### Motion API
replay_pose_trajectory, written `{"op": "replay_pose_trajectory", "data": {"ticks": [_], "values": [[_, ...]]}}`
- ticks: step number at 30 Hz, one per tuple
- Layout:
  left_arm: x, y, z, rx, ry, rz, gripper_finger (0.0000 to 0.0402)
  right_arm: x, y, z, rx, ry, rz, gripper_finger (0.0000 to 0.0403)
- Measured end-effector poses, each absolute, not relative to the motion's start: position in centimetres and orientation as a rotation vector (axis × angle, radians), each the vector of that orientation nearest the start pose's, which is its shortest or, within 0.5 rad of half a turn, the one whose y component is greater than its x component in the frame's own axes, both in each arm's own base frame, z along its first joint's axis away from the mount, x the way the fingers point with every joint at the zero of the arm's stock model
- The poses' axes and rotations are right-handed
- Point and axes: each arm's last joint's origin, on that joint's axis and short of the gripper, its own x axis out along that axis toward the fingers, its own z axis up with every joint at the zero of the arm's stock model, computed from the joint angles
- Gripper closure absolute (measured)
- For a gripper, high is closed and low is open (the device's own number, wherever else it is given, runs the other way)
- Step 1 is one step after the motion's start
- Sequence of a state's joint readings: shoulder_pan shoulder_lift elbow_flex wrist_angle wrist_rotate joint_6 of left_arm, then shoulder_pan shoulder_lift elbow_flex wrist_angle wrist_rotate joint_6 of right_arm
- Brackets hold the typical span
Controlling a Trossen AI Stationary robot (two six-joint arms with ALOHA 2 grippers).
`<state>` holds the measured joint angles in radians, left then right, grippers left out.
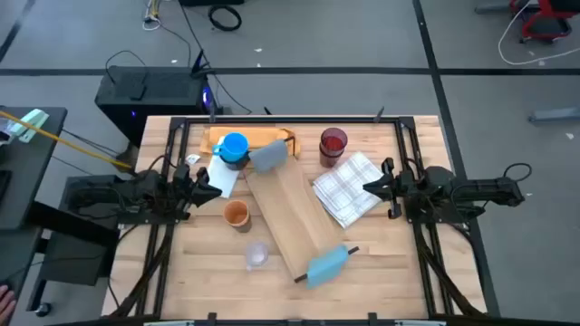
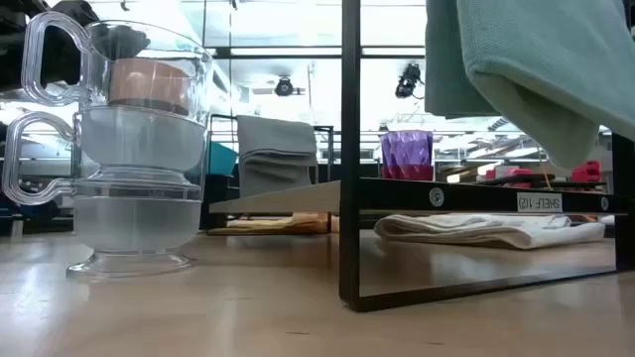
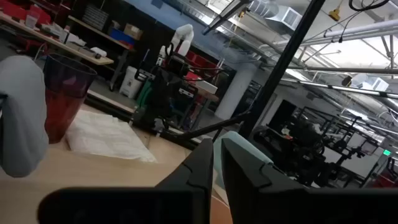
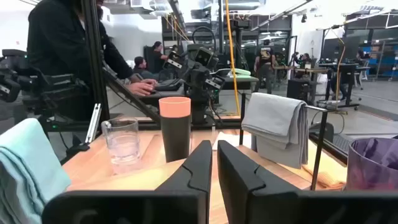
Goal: Stack small to large cups/mugs on shelf
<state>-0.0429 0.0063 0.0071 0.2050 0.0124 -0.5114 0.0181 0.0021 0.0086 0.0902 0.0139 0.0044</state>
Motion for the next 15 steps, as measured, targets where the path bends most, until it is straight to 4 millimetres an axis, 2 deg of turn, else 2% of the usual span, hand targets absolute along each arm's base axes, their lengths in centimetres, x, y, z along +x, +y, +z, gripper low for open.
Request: {"op": "replay_pose_trajectory", "data": {"ticks": [15], "values": [[9.55,-0.44,18.51,-0.513,-0.187,-0.107,0.0369,9.68,0.13,17.5,0.006,-0.097,0.004,0.0371]]}}
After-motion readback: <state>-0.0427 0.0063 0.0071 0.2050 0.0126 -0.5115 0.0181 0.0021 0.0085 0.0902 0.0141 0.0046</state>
